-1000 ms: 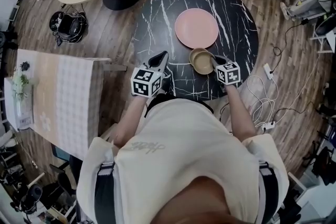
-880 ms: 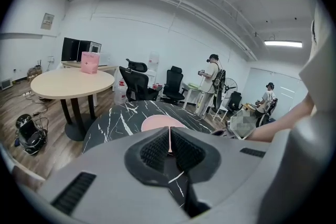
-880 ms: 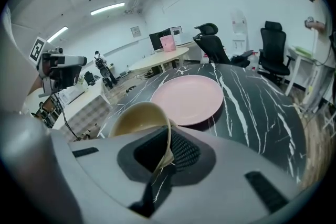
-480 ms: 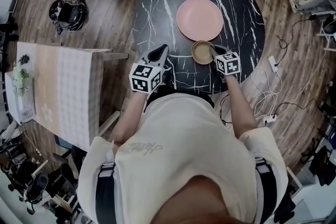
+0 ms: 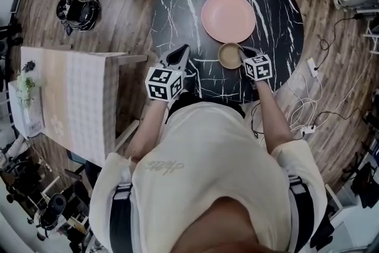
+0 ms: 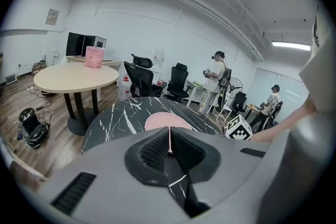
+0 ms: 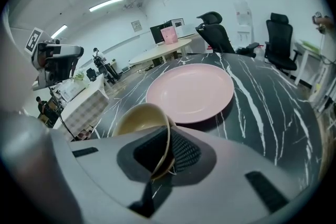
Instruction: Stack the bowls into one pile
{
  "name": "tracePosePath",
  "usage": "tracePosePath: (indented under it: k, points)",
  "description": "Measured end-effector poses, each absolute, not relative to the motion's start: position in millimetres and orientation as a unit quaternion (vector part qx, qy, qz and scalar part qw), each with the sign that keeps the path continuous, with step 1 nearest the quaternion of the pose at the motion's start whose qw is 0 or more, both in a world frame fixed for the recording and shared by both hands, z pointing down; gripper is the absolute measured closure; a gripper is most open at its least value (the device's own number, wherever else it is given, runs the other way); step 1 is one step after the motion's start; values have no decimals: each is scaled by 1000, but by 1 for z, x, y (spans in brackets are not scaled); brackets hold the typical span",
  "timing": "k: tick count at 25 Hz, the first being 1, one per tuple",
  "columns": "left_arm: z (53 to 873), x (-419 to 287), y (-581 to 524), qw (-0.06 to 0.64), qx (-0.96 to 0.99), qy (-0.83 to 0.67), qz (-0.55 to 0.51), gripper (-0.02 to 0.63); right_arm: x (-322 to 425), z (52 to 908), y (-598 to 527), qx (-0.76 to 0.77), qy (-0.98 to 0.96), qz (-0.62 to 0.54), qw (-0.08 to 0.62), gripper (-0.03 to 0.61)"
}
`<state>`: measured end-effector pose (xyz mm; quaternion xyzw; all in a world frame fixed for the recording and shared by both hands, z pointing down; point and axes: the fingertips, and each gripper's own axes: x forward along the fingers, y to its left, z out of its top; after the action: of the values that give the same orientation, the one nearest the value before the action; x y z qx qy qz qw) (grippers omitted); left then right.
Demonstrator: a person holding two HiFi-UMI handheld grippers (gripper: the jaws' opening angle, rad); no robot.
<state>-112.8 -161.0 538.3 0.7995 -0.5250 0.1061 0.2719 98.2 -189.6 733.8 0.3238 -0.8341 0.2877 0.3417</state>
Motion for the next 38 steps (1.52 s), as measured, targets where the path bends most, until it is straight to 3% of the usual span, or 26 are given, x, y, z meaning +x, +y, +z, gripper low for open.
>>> tracePosePath:
  k: [11,14,24,38]
  points:
    - [542,-108,-166,277,800,-522,103,593,97,730,-193,325,-837,280,340,538]
    - [543,-108,-169,277,803,-518,102,594,97,725,-197,332,-839,276,333,503]
    - [537,-99,-178,265,820,-498,95,594,113,700,-201,370,-834,265,312,503]
    - [527,-77,-170,245,842,-473,89,594,139,648,-161,409,-837,248,264,559]
